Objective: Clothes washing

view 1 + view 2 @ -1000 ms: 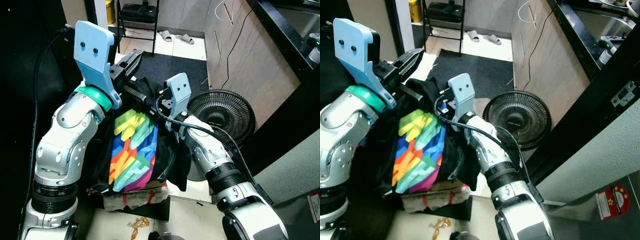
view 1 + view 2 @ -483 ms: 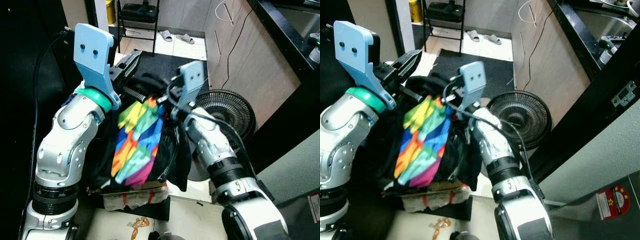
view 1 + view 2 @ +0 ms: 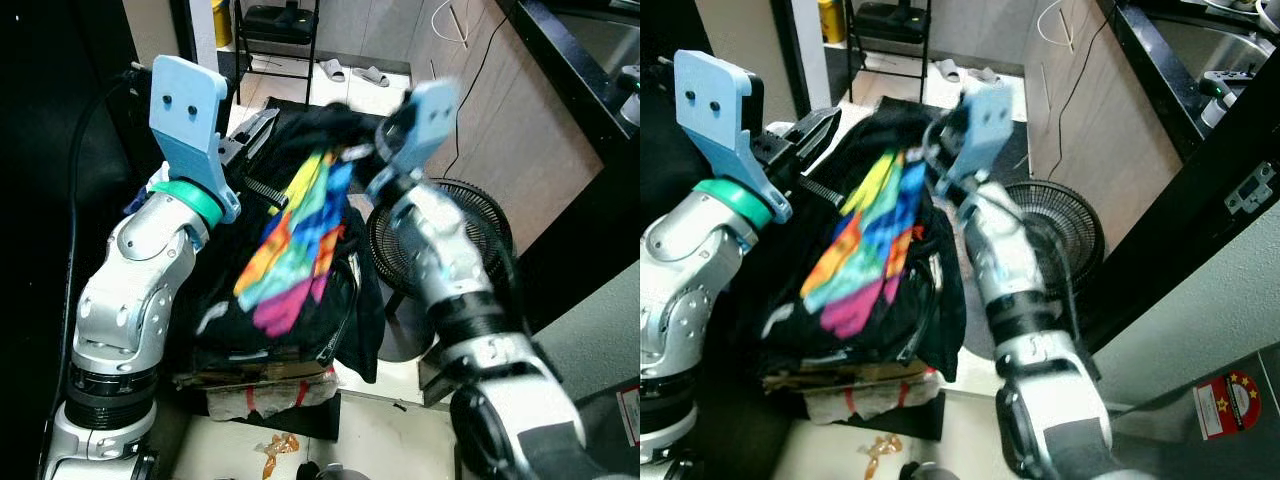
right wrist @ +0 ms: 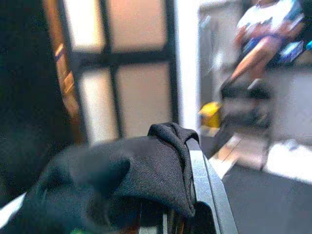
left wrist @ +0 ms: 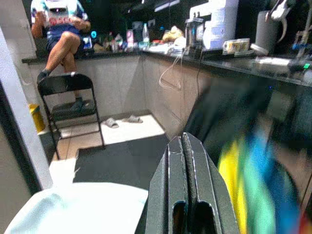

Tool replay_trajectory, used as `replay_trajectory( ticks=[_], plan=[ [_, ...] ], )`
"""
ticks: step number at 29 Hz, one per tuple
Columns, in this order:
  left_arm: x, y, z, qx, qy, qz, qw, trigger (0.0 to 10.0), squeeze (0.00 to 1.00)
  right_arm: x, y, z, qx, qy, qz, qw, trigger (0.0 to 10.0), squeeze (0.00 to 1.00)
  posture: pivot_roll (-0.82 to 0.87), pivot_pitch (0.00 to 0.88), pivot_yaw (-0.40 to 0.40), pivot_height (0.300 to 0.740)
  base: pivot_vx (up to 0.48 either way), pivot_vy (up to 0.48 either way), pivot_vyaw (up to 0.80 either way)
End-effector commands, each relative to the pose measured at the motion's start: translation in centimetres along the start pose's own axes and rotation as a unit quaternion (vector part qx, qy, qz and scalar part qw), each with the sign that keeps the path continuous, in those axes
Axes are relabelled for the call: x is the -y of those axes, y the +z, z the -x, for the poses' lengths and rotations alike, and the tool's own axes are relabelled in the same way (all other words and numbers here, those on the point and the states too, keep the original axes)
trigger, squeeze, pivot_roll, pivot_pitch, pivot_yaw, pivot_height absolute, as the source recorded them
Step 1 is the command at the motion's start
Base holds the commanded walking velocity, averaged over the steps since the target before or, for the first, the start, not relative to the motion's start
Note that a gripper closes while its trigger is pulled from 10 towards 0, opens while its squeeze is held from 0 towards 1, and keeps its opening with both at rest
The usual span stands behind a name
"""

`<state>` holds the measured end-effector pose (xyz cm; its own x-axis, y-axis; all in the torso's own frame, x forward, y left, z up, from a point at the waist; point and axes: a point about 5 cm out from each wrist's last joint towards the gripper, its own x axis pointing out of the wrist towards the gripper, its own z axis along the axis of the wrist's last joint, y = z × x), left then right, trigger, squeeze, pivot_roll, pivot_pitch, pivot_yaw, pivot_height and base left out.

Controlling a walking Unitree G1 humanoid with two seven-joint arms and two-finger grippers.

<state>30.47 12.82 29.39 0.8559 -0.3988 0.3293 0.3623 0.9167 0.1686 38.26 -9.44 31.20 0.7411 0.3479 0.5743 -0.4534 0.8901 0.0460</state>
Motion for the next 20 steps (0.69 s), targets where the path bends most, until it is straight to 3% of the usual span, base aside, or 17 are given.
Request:
replay_trajectory(
  ticks=[1, 2, 4, 7, 8, 9, 11, 13, 14, 16, 19, 20],
  plan=[
    [0.0, -0.9, 0.3, -0.018, 0.005, -0.004, 1.0, 10.0, 0.0, 1.3, 4.3, -0.7, 0.088, -0.036, 0.045, 0.994, 10.0, 0.0, 0.04, 0.062, -0.042, 0.74, 0.0, 0.0, 0.0],
    [0.0, -0.9, 0.3, -0.018, 0.005, -0.004, 1.0, 10.0, 0.0, 1.3, 4.3, -0.7, 0.088, -0.036, 0.045, 0.994, 10.0, 0.0, 0.04, 0.062, -0.042, 0.74, 0.0, 0.0, 0.0],
    [-0.3, -1.2, 0.6, -0.024, 0.014, -0.004, 1.0, 10.0, 0.0, 2.3, 7.6, -0.8, 0.146, -0.059, 0.1, 0.982, 10.0, 0.0, 0.05, 0.061, -0.04, 0.74, 0.0, 0.0, 0.0],
    [-0.4, -1.2, 0.8, -0.023, 0.02, -0.002, 1.0, 10.0, 0.0, 2.8, 9.1, -0.5, 0.172, -0.073, 0.125, 0.974, 10.0, 0.0, 0.05, 0.061, -0.04, 0.74, 0.0, 0.0, 0.0],
    [-0.7, -1.0, 1.0, -0.021, 0.028, 0.002, 0.999, 10.0, 0.0, 3.6, 10.7, 0.1, 0.2, -0.097, 0.164, 0.961, 10.0, 0.0, 0.04, 0.06, -0.036, 0.74, 0.0, 0.0, 0.0],
    [-0.7, -1.0, 1.0, -0.021, 0.028, 0.002, 0.999, 10.0, 0.0, 3.6, 10.7, 0.1, 0.2, -0.097, 0.164, 0.961, 10.0, 0.0, 0.04, 0.06, -0.036, 0.74, 0.0, 0.0, 0.0],
    [-1.4, -0.5, 1.1, -0.015, 0.04, 0.011, 0.999, 10.0, 0.0, 5.1, 13.4, 1.7, 0.244, -0.149, 0.255, 0.924, 10.0, 0.0, 0.05, 0.054, -0.028, 0.74, 0.0, 0.0, 0.0],
    [-1.9, -0.2, 1.1, -0.011, 0.045, 0.013, 0.999, 10.0, 0.0, 5.7, 14.3, 2.8, 0.256, -0.174, 0.295, 0.904, 10.0, 0.0, 0.04, 0.047, -0.019, 0.74, 0.0, 0.0, 0.0],
    [-1.9, -0.2, 1.1, -0.011, 0.045, 0.013, 0.999, 10.0, 0.0, 5.7, 14.3, 2.8, 0.256, -0.174, 0.295, 0.904, 10.0, 0.0, 0.04, 0.047, -0.019, 0.74, 0.0, 0.0, 0.0],
    [-2.1, -0.2, 1.1, -0.013, 0.047, 0.013, 0.999, 10.0, 0.0, 5.9, 12.0, 3.4, 0.203, -0.16, 0.292, 0.921, 10.0, 0.0, 0.04, 0.044, -0.015, 0.74, 0.0, 0.0, 0.0],
    [-2.1, -0.3, 0.9, -0.016, 0.05, 0.011, 0.999, 10.0, 0.0, 5.4, 5.7, 4.8, 0.093, -0.15, 0.254, 0.951, 10.0, 0.0, 0.04, 0.047, -0.013, 0.74, 0.0, 0.0, 0.0],
    [-2.1, -0.3, 0.9, -0.016, 0.05, 0.011, 0.999, 10.0, 0.0, 5.4, 5.7, 4.8, 0.093, -0.15, 0.254, 0.951, 10.0, 0.0, 0.04, 0.047, -0.013, 0.74, 0.0, 0.0, 0.0]
  ],
)
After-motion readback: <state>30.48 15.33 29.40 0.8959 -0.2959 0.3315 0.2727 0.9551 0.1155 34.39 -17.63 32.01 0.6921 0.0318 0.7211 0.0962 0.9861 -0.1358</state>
